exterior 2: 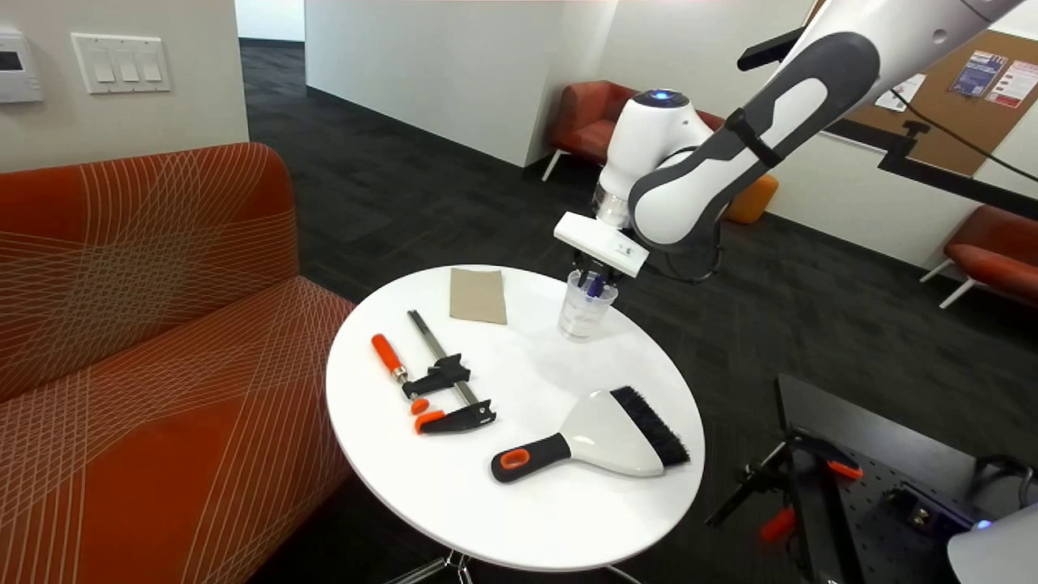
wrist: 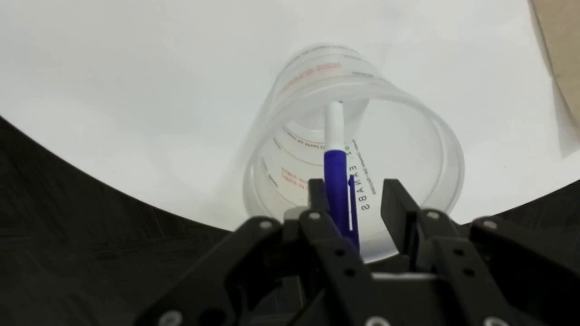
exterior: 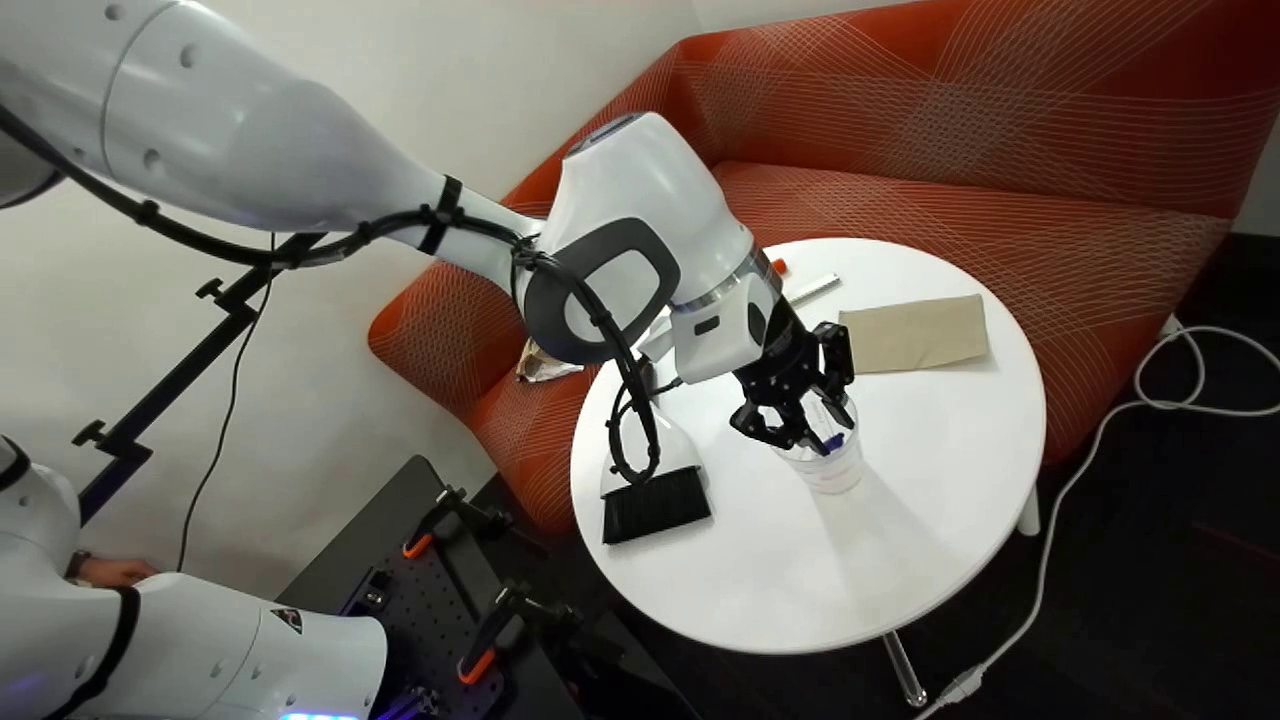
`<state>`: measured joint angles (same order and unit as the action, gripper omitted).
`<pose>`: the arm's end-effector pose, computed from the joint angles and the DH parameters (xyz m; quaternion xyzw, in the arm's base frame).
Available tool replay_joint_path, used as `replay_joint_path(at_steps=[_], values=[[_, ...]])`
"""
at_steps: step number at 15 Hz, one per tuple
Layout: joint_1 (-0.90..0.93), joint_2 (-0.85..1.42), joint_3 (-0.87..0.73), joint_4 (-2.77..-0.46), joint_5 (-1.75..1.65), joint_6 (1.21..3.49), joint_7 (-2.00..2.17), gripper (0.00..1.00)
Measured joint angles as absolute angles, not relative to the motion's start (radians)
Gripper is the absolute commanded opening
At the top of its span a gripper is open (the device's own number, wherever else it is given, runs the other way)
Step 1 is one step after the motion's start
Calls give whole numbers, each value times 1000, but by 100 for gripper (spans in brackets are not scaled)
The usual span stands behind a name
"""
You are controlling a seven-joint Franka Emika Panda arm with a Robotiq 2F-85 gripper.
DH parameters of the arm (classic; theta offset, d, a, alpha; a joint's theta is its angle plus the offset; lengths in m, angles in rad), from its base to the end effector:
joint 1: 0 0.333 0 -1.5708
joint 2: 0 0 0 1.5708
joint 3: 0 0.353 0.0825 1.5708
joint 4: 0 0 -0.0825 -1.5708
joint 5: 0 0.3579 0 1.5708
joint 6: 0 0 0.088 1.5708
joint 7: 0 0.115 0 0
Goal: Remove the pen from the clear cup and place it on the table
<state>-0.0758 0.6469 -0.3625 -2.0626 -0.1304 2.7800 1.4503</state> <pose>0.5537 -0.2428 0.1873 0.6576 -0.7402 0.1066 0.0913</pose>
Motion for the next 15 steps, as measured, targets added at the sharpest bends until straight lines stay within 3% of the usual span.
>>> replay_joint_path(at_steps=[3, 4, 15], values=[[-70, 664, -369, -2050, -130, 2780, 1450, 0], [-66, 667, -372, -2048, -130, 2780, 1450, 4], [80, 579, -520, -2125, -143, 2780, 1449, 4]])
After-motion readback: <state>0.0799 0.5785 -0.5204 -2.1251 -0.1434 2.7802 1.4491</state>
